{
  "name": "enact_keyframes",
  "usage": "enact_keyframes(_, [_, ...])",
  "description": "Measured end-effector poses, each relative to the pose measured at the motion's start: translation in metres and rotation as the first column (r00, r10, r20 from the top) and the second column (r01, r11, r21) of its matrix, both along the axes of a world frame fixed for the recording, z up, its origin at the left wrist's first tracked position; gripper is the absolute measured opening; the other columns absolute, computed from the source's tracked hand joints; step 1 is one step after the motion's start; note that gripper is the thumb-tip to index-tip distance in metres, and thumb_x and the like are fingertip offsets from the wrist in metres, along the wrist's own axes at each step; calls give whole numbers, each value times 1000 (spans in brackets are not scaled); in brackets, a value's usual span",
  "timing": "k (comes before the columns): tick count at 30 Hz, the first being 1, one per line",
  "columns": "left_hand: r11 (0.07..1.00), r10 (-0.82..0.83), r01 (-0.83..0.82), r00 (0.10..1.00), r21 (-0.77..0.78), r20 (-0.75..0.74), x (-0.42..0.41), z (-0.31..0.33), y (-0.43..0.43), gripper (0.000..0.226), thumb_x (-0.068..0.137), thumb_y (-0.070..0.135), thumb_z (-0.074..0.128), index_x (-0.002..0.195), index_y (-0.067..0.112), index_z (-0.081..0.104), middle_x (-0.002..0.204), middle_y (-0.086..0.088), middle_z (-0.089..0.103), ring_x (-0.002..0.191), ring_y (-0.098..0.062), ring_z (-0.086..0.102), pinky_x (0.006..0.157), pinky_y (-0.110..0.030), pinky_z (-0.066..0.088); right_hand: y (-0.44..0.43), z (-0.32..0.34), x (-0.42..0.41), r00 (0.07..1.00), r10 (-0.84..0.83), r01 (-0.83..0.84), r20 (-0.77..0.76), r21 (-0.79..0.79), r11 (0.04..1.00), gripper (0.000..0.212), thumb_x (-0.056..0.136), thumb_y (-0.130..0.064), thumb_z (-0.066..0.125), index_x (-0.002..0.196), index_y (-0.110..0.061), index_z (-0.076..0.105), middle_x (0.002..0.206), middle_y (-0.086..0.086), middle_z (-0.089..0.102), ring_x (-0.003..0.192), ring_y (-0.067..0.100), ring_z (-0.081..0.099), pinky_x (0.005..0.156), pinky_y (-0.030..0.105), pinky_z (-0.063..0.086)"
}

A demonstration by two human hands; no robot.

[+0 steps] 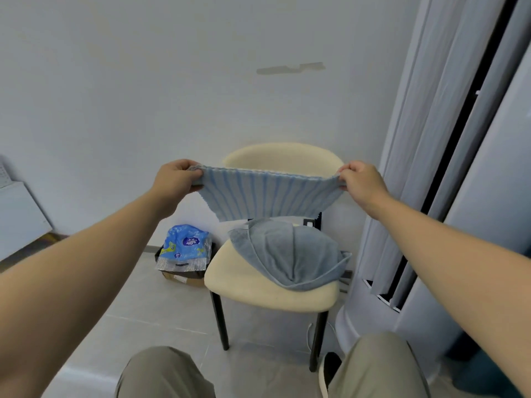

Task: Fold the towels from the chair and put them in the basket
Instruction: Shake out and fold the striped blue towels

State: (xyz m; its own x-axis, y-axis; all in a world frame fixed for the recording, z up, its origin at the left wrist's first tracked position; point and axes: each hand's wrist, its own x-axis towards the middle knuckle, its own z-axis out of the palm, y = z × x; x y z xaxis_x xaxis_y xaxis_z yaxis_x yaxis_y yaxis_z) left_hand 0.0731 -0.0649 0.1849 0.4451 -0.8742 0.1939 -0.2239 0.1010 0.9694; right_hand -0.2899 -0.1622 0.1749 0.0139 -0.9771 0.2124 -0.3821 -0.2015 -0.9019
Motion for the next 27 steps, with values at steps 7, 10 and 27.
enact_keyframes(7, [969, -17, -1, 997, 246, 72, -17, -120, 75, 13, 91, -3, 58, 84, 3, 67, 85, -13, 62, 85, -26, 61, 91, -45, 56, 60, -112, -13, 983, 19, 19, -184, 205, 979, 20, 81, -17, 50, 72, -11, 67, 86, 15, 69, 91, 38, 66, 85, 51, 57])
enact_keyframes(10, [936, -16, -5, 998, 351, 56, -19, -168, 100, 15, 90, -2, 59, 78, 6, 64, 84, -11, 57, 86, -26, 56, 87, -47, 58, 65, -154, -16, 985, 7, 46, -173, 305, 951, 16, 78, -11, 49, 74, -6, 63, 89, 19, 67, 92, 40, 67, 82, 54, 58])
enact_keyframes(27, [903, -32, -142, 919, 406, 394, 26, -243, 8, 11, 93, 22, 61, 88, 20, 70, 82, -5, 68, 74, -25, 60, 72, -45, 59, -31, -197, 16, 870, 240, -50, -432, 406, 912, 13, 93, -11, 56, 90, -14, 68, 93, 10, 65, 79, 25, 59, 69, 41, 55])
